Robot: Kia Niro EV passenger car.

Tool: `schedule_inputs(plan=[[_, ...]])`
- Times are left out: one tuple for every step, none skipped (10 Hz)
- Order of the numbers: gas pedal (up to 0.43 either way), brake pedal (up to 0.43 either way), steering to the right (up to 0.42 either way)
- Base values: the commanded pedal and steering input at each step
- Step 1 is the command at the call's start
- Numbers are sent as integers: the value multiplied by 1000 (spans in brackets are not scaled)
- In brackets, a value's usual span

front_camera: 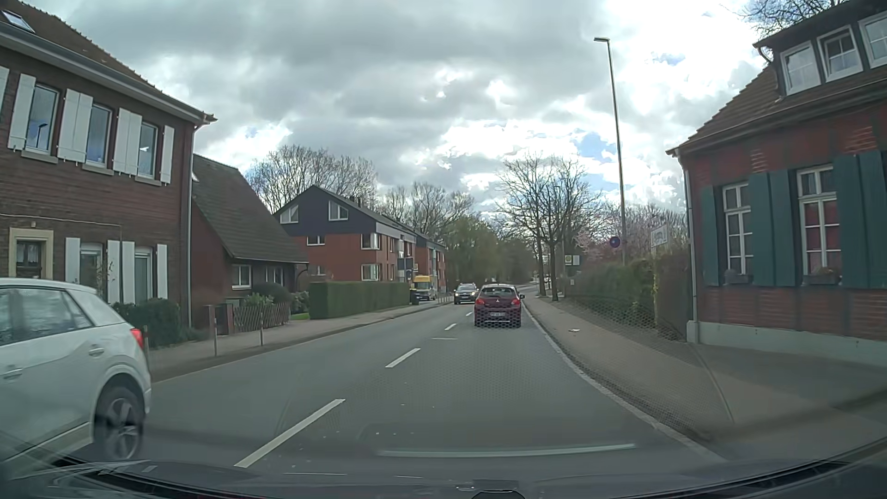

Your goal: Follow the waypoints while adhering to traffic rules and regulations

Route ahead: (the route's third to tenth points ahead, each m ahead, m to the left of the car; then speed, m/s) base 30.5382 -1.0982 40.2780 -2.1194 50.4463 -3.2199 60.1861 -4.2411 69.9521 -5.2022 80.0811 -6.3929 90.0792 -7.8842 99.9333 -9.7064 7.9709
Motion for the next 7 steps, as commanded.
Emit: schedule_inputs(plan=[[240,0,1],[228,0,15],[228,0,25],[228,0,29],[228,0,26],[228,0,26],[220,0,29]])
